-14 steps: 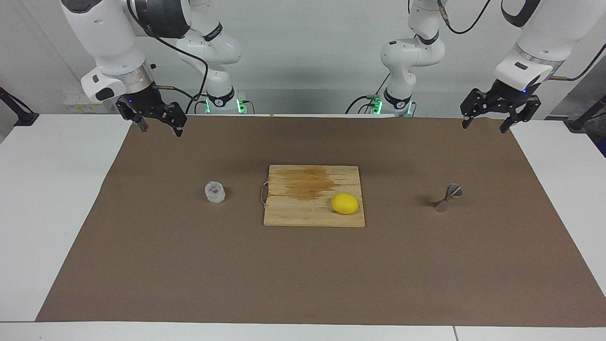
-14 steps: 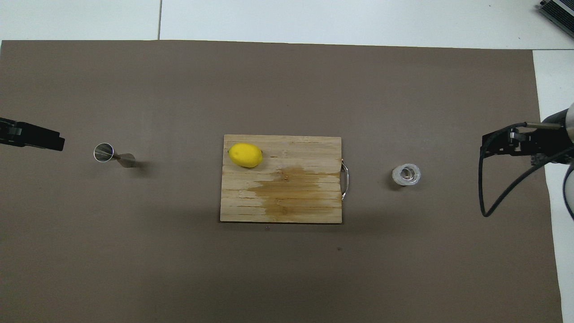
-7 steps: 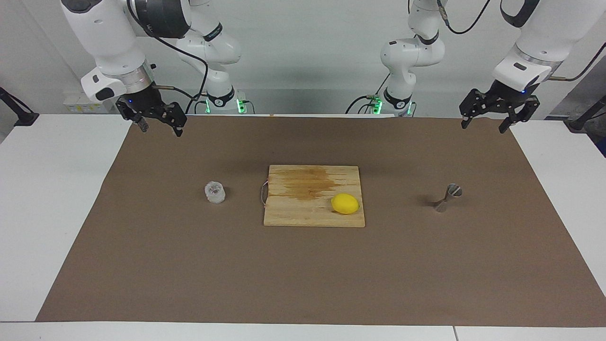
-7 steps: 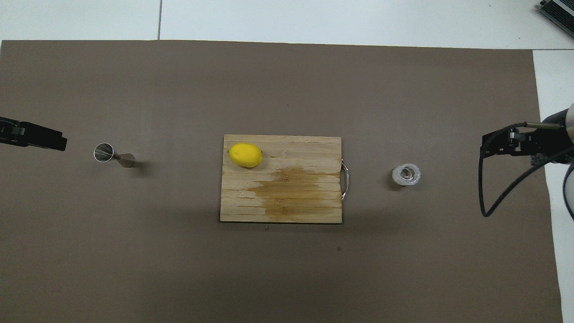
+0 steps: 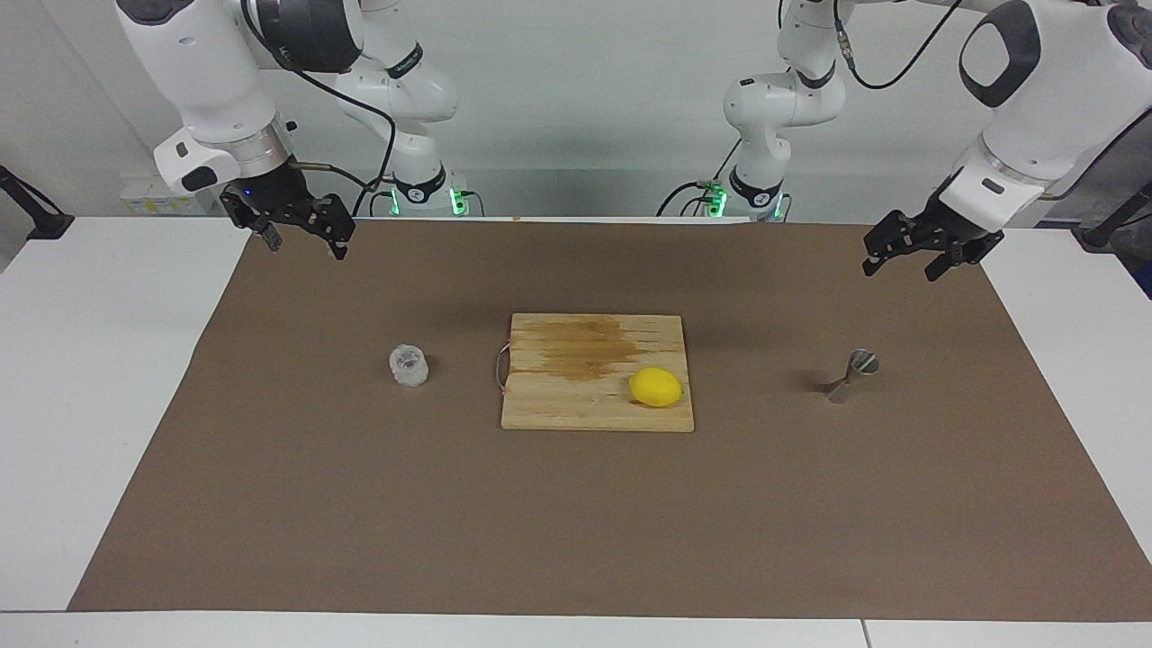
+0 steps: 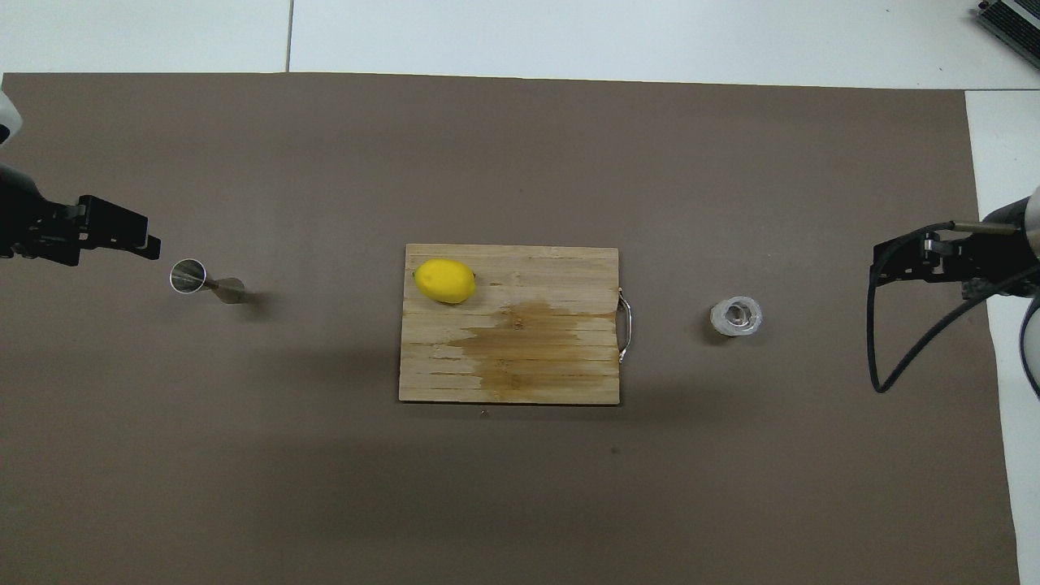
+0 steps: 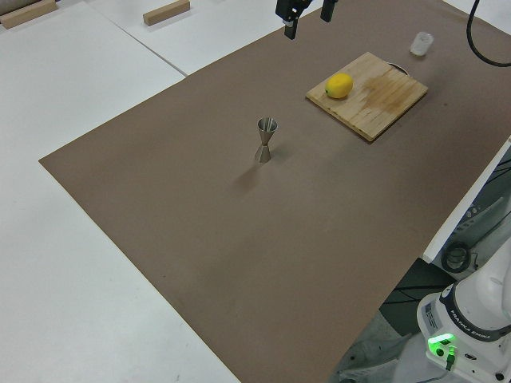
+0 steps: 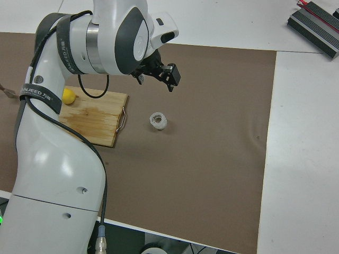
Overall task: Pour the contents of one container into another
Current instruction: 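Move the open left gripper toward the small metal cup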
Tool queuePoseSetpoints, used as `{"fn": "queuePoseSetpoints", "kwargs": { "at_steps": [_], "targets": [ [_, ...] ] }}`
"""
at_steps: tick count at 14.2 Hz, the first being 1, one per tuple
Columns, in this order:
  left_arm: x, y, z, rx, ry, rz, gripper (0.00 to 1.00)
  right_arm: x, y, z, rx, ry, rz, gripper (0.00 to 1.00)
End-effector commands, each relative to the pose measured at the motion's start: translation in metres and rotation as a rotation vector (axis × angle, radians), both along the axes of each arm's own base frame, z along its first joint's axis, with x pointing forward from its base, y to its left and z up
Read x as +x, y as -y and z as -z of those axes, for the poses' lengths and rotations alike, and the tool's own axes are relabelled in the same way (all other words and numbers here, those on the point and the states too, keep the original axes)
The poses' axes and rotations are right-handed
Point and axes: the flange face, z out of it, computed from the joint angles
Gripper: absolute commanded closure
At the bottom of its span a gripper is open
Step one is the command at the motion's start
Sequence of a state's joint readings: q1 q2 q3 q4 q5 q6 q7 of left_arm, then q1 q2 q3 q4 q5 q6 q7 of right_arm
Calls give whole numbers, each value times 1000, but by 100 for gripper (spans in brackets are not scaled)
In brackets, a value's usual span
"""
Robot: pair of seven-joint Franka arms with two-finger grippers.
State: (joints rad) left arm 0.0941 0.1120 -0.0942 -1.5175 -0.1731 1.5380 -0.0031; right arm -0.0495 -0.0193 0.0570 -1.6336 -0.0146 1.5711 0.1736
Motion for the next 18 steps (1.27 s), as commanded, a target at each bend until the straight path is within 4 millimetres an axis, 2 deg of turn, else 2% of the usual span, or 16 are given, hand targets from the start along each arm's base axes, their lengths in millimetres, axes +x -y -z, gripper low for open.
{"fn": "queuePoseSetpoints", "kwargs": {
  "at_steps": [1,8,9,12,16,18],
  "targets": [
    [15,-38,25,-87,-62,-143,0,-7,2,-1,18,2,-7,0],
    [30,-131,96,-212,-245,-566,0,-7,2,-1,18,2,-7,0],
    [30,-147,111,-237,-286,-642,0,-7,2,-1,18,2,-7,0],
    [31,-179,151,-323,-390,-798,0,-7,2,-1,18,2,-7,0],
    [36,-180,209,-385,-576,-1009,0,-7,2,-1,18,2,-7,0],
    [40,-180,246,-414,-679,-1089,0,-7,2,-1,18,2,-7,0]
  ]
}}
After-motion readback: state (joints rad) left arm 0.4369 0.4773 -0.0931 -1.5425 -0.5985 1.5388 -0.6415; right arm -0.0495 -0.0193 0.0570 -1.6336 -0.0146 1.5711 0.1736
